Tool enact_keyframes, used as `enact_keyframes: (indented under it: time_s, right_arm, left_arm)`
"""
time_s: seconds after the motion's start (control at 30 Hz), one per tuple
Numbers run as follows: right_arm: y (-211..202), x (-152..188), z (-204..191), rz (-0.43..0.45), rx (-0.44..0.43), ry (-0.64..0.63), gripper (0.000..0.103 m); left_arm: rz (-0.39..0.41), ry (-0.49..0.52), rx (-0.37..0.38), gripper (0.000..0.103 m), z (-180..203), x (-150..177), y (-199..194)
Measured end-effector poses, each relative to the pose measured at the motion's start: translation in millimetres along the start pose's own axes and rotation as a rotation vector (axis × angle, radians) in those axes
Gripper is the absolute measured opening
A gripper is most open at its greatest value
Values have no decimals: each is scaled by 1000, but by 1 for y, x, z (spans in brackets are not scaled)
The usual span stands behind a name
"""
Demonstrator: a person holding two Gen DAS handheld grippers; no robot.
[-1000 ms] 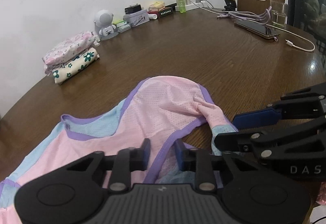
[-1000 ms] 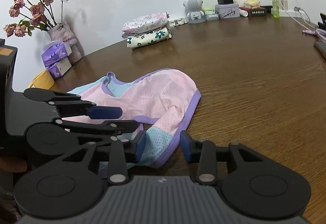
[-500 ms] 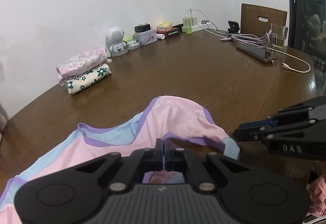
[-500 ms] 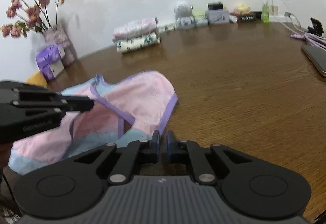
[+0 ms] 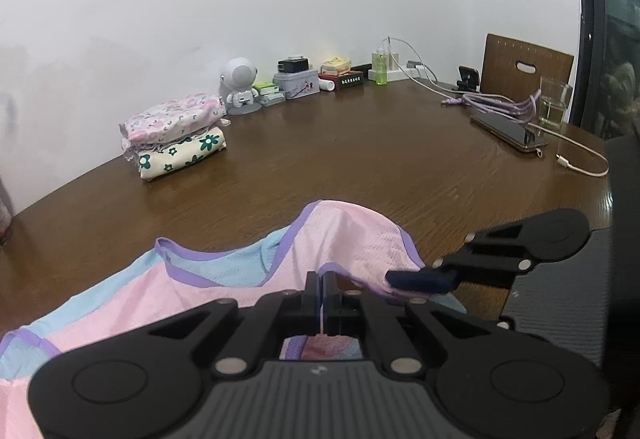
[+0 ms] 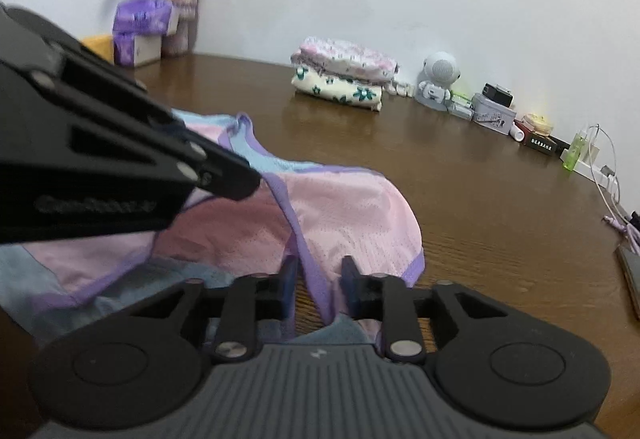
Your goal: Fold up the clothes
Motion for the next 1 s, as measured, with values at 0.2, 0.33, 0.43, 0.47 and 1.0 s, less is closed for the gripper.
enact_keyframes:
  time_s: [0.2, 0.33, 0.43, 0.47, 1.0]
  right_arm:
    - [-10, -4, 7, 37, 18, 37, 4]
    - [-21, -6, 6, 57, -23, 31, 4]
    - [-23, -3, 5, 50, -34, 31, 4]
    - [-24, -1, 6, 48, -35, 33, 4]
    - [-24, 9, -27, 43, 89, -126, 36]
  left_arm:
    - [-36, -2, -8, 7, -4, 6, 9]
    - [-33, 26, 2, 11, 2, 8, 14]
    - [-22, 39, -6, 15, 2, 9, 21]
    - [-19, 39, 2, 15, 2, 9, 23]
    - [40, -46, 86, 1, -14, 0, 6]
Point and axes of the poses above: each gripper's, at about its wrist camera, not at the fingertips, and y roughly the way its jaws point, z to its right, x to its underside, the point moved 2 cm from there along y, roughly the way its jaws point, and after that the axes turned 7 degrees about -y, right-handed, at the moved point
